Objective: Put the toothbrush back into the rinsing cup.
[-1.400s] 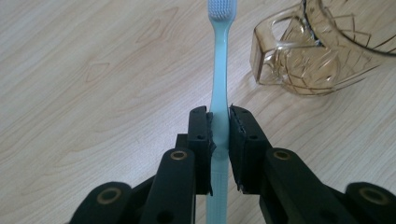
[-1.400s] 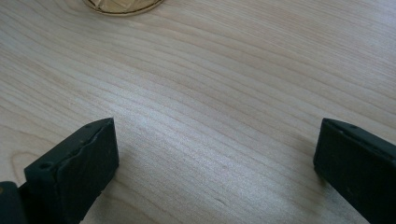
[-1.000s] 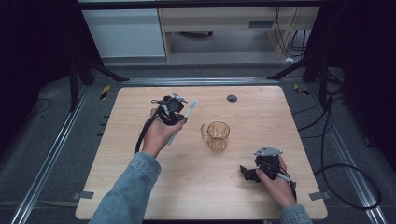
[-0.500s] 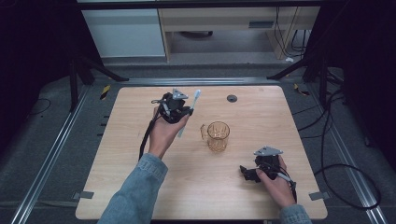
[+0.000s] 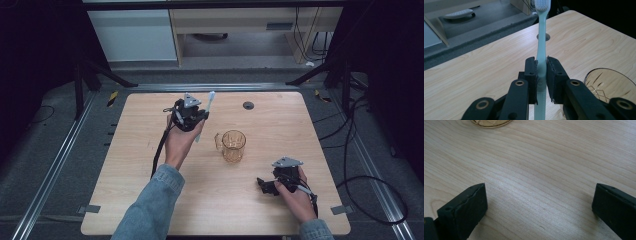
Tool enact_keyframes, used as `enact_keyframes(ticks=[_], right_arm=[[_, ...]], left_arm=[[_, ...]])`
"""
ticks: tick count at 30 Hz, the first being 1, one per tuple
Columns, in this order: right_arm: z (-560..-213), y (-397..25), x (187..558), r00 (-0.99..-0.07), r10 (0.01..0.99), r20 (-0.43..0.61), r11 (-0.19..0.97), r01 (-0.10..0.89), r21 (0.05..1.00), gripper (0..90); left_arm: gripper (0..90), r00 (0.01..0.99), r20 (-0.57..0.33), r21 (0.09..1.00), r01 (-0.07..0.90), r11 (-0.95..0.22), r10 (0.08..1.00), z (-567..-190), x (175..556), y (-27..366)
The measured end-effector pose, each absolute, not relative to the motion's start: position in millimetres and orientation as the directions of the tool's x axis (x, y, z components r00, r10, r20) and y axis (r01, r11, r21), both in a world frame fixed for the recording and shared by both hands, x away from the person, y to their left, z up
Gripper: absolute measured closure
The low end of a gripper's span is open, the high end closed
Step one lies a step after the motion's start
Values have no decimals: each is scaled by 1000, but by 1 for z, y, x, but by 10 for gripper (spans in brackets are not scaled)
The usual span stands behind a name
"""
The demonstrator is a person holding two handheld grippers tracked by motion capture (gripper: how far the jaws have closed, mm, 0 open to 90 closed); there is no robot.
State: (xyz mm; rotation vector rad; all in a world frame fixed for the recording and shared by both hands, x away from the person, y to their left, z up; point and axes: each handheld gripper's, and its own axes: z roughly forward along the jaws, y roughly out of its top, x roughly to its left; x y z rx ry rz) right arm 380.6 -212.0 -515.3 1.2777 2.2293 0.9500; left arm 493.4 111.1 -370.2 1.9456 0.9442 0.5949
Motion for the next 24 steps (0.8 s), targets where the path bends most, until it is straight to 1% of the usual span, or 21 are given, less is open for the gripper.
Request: enact_keyframes(ticks=[7,10,11,12,18,23,24], right_arm=[[-515,-212,380,-498,867,-3,346,598,723,4],[-515,-212,381,-498,867,-3,346,597,724,4],[-515,-212,381,-497,868,-5,346,597,724,4],[-515,-211,381,-496,868,-4,344,597,725,4],[-515,-211,381,-496,868,-3,344,597,725,4],[-515,-211,381,-496,868,-3,344,597,725,3],[-515,-211,381,-496,868,-4,344,597,724,4]], left_arm=[[787,581,33,902,334,-275,813,-369,490,112],[787,578,44,924,287,-254,815,-367,487,111],[787,578,44,924,287,-254,815,-367,487,111],[787,578,51,934,261,-244,815,-368,486,110],[787,578,56,955,206,-212,814,-370,483,108],[787,572,24,970,184,-157,820,-372,481,108],[787,570,25,976,162,-142,821,-373,478,109]])
